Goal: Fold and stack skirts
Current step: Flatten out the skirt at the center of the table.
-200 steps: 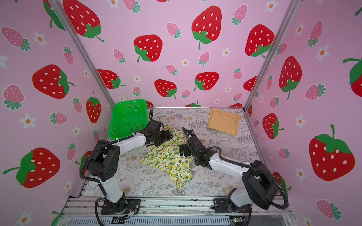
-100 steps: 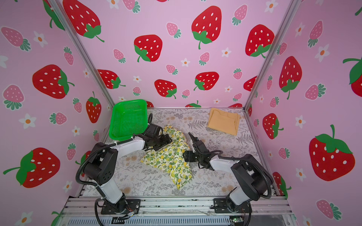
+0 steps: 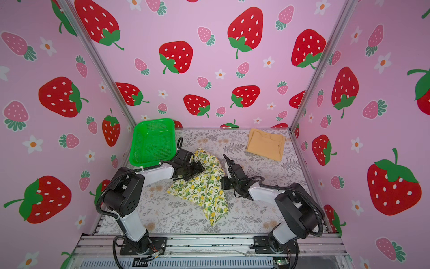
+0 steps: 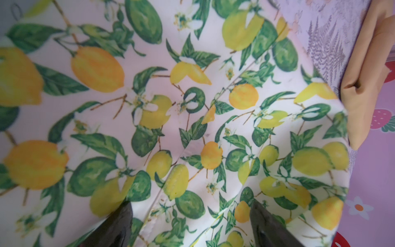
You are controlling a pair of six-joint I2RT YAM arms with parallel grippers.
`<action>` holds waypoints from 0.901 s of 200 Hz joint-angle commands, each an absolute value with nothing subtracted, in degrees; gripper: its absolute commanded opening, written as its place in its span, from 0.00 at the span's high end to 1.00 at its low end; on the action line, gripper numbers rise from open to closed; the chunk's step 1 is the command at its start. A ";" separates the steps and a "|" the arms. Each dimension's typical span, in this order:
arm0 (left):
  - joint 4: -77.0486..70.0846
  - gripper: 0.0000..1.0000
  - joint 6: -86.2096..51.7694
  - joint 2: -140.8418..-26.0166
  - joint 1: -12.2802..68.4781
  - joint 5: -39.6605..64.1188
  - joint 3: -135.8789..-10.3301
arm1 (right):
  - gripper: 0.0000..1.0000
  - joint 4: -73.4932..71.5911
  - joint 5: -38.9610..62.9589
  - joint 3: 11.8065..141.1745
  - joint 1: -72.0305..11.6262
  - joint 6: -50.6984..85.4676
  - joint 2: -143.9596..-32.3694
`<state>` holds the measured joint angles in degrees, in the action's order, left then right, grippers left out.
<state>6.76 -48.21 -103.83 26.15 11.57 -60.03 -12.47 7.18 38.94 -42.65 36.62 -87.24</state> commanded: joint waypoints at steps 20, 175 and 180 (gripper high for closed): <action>8.35 0.12 -47.72 -106.02 26.45 10.46 -60.09 | 0.89 0.19 -5.36 49.93 -43.68 28.26 -83.55; 11.89 0.13 -45.41 -106.90 26.38 8.26 -61.08 | 1.00 7.41 -39.04 55.33 -37.91 17.81 -86.24; 11.88 0.13 -45.36 -106.75 26.35 8.26 -61.01 | 1.00 7.32 -38.39 54.72 -37.22 18.49 -86.43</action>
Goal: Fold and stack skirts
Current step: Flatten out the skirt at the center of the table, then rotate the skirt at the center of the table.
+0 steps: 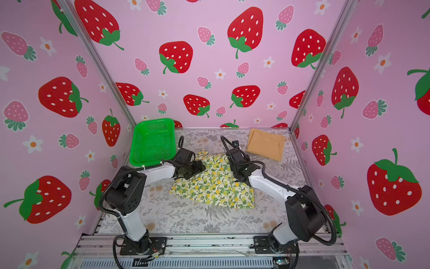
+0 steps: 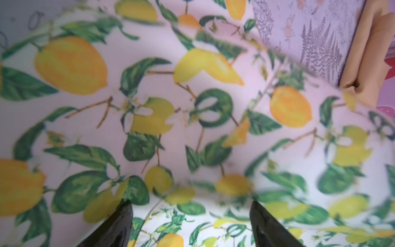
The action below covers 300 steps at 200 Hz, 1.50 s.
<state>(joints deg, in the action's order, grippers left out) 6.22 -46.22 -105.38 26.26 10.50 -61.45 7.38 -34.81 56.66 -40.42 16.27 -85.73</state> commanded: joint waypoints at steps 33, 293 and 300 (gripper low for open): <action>12.63 0.13 -44.87 -106.10 26.27 8.25 -60.99 | 1.00 6.09 -25.06 50.45 -34.62 22.47 -87.76; 15.32 0.10 -47.58 -94.35 24.29 11.27 -61.55 | 0.00 1.97 -6.26 50.94 -43.65 27.22 -87.18; 14.83 0.09 -47.80 -93.86 24.43 10.97 -59.88 | 0.00 0.79 -5.61 50.12 -43.60 27.62 -88.12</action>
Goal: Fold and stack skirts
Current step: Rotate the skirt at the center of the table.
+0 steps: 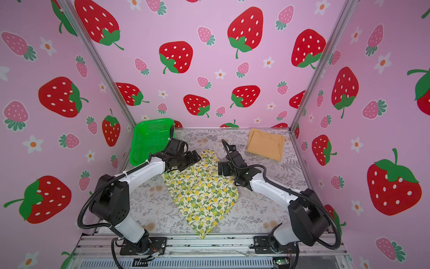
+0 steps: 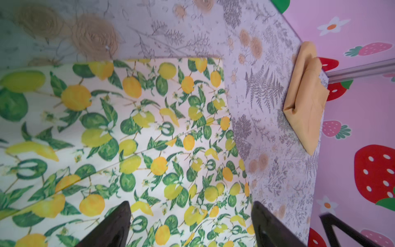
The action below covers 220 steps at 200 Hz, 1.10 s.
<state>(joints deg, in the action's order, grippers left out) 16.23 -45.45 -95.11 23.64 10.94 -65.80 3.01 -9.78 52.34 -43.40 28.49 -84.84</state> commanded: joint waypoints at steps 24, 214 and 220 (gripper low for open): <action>13.34 0.08 -48.19 -93.97 24.49 9.93 -55.98 | 0.00 -1.41 -4.57 48.14 -43.61 28.45 -89.98; 24.01 0.01 -42.27 -129.02 29.34 12.99 -95.05 | 0.00 -7.59 -8.51 31.29 -57.90 43.67 -81.01; 24.87 0.01 -41.97 -130.22 29.61 13.15 -97.77 | 0.01 -7.27 -8.83 32.00 -58.73 43.51 -80.56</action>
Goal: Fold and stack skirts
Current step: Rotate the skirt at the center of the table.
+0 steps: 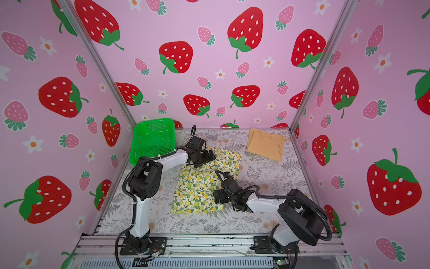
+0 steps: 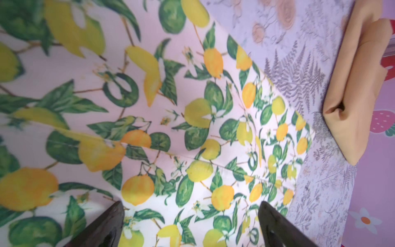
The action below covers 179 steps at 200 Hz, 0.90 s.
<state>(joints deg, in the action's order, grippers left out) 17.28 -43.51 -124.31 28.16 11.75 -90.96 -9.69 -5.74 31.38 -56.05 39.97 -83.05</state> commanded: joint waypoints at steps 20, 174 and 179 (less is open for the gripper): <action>29.85 0.01 -40.74 -134.15 30.75 12.93 -107.51 | 0.00 -6.71 -11.63 34.61 -61.04 41.07 -78.02; 20.25 0.01 -43.50 -91.91 29.64 13.71 -64.22 | 0.01 -1.48 -20.19 36.58 -54.85 19.01 -69.00; 20.05 0.01 -43.91 -90.53 29.89 13.69 -62.45 | 0.00 -1.57 -19.72 36.13 -54.92 18.75 -68.73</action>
